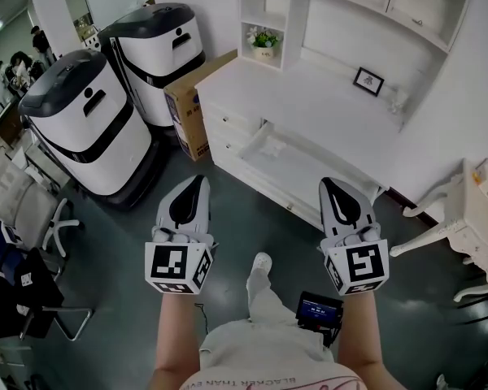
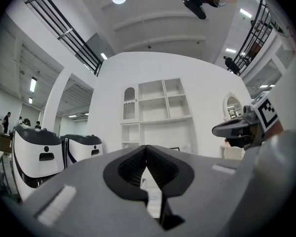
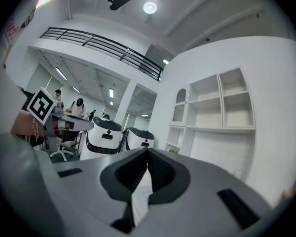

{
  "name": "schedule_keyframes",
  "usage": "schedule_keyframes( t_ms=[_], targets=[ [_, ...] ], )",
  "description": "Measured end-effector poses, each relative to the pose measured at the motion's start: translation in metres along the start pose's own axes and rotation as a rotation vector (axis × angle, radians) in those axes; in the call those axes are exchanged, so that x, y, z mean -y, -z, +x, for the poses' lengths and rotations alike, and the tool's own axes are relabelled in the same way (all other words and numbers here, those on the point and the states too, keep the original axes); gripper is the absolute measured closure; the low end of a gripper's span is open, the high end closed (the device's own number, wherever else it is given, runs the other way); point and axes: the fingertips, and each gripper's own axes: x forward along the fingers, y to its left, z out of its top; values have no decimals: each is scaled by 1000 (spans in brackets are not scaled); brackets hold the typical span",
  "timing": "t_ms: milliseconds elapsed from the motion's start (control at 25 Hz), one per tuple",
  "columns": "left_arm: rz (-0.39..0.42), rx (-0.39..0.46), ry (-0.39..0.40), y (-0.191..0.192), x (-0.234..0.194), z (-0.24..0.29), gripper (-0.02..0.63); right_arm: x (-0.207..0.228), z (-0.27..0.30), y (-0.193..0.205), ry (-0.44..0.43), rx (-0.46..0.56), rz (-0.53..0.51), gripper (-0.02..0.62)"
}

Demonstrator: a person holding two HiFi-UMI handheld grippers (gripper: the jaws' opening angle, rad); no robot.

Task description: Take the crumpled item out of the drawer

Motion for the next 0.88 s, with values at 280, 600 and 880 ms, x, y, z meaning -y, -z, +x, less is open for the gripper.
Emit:
schedule_keyframes(
  t_ms=[280, 600, 880],
  targets=[
    [6, -26, 6, 14, -21, 81, 597, 39, 70, 21, -4, -3, 32, 589],
    [20, -58, 1, 22, -53, 186, 597, 94, 164, 36, -12, -16, 43, 589],
    [7, -69, 15, 34, -68, 255, 597, 124, 221, 54, -24, -36, 50, 589]
  ],
)
